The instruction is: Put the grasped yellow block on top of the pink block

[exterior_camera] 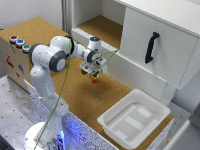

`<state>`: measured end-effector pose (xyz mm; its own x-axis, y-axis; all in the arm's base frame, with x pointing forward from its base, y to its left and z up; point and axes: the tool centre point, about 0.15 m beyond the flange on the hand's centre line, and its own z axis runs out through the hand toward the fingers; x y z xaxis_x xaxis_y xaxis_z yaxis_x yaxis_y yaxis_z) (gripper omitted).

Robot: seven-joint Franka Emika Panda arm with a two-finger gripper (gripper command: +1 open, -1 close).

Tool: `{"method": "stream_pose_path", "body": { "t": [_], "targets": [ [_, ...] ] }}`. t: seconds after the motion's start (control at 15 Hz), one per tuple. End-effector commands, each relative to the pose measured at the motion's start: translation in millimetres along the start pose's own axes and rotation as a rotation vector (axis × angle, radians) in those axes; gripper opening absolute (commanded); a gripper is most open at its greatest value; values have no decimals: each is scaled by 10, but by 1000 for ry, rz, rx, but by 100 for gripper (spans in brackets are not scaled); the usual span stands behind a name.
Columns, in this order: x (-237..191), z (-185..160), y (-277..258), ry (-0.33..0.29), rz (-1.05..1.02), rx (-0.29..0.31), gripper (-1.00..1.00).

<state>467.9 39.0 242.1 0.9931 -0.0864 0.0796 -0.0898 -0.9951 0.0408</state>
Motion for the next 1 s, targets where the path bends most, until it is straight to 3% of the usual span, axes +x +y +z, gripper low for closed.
{"method": "stream_pose_path", "body": {
  "t": [0.0, 0.07, 0.13, 0.33, 0.93],
  "targets": [
    [-91, 15, 26, -13, 12, -42, -100],
    [-102, 11, 31, -13, 15, -39, -100],
    [-114, -19, 36, -5, 22, -35, 100],
    [-166, -178, 40, 35, 33, -50, 100],
    [-166, -178, 40, 35, 33, -50, 100]
  ]
}}
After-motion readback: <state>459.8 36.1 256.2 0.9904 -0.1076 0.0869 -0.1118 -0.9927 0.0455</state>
